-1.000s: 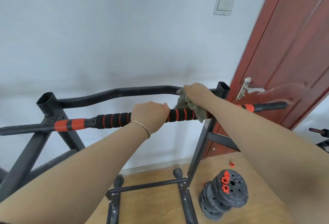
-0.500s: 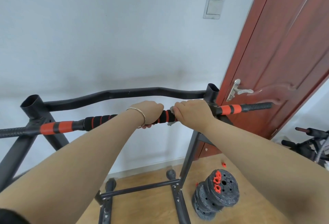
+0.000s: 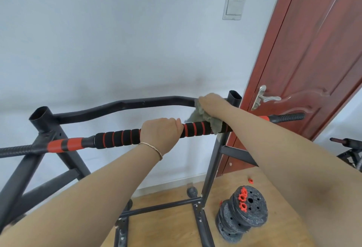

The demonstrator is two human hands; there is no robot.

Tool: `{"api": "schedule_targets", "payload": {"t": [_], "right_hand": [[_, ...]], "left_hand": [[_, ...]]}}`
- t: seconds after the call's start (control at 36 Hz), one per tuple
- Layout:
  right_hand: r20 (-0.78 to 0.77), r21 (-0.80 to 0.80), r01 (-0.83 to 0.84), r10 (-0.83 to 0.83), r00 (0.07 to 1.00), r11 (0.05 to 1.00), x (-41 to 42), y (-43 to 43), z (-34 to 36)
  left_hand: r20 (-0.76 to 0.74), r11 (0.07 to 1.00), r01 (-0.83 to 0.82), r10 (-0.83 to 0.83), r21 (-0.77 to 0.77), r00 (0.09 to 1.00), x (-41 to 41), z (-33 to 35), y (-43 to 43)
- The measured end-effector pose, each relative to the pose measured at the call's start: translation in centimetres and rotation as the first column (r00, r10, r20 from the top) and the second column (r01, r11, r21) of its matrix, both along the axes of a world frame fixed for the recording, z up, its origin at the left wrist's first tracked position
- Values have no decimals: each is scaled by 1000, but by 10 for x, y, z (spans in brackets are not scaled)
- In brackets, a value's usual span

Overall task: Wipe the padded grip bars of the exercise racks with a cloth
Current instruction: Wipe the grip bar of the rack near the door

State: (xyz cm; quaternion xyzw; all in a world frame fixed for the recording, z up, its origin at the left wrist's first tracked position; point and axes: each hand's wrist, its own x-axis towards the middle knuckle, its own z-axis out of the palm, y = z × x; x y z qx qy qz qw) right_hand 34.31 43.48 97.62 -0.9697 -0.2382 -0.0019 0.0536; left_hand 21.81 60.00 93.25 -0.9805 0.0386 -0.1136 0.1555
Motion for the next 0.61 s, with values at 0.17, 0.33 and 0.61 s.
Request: {"api": "schedule_targets", "payload": {"t": [0.17,0.33,0.61], "right_hand": [[7,413,110,-124,992,904,-10,-54,-7],[230,8,-341,331,915,940,-40,-61,-26],[340,-387,-274,412,845,881,-24,-43,-33]], "left_hand": [[-89,996,-40,33,-75,995,19,17,7],[-381,826,-286,94,-485,920,40,25,-14],[-442,840,-272,43,-470,896,48,23,-14]]}}
